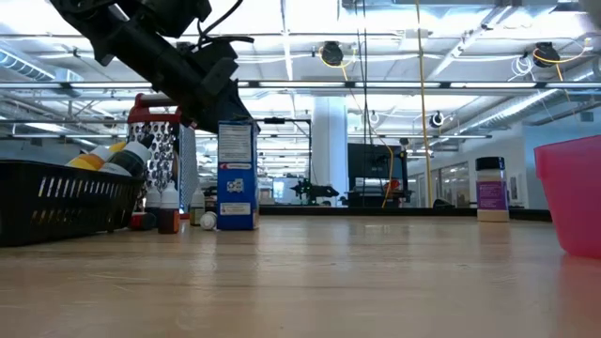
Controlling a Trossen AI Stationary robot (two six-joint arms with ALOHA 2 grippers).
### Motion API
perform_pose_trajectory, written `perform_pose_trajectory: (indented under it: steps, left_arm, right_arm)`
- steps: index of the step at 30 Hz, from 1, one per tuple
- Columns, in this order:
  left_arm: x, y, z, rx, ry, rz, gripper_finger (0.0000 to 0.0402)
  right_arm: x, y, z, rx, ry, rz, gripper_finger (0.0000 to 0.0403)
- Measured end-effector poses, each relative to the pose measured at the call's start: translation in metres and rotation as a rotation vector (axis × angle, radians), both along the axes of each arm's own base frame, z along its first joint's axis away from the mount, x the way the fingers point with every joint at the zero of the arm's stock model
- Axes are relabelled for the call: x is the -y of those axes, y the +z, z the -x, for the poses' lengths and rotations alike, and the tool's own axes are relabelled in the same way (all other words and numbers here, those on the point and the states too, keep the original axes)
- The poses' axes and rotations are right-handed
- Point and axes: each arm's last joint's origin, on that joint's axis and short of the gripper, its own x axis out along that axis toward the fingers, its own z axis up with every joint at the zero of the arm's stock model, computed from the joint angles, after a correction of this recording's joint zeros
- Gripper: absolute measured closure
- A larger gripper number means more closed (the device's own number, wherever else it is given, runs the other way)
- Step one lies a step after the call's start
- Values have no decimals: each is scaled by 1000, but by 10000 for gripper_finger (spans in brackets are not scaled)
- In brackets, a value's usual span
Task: Pick & Place Kitchen Items
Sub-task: Put the purple cereal box into the red bin
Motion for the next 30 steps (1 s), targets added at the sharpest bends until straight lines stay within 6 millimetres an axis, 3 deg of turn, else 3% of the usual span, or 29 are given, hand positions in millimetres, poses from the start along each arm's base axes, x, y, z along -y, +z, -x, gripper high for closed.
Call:
perform_pose_trajectory:
  steps: [7,13,25,30]
  left_arm:
    - [4,0,0,3,-13,4,149]
    - [6,0,0,4,-17,6,149]
    - [6,0,0,2,-18,4,149]
    - [6,0,0,-1,-22,-3,149]
  right_arm:
    - [-9,-6,29,-76,-2,-141,403]
    - [-14,-19,43,-143,-54,-209,403]
    - [-16,-42,30,-176,-116,-110,402]
    - [-15,-51,22,-209,-157,-99,370]
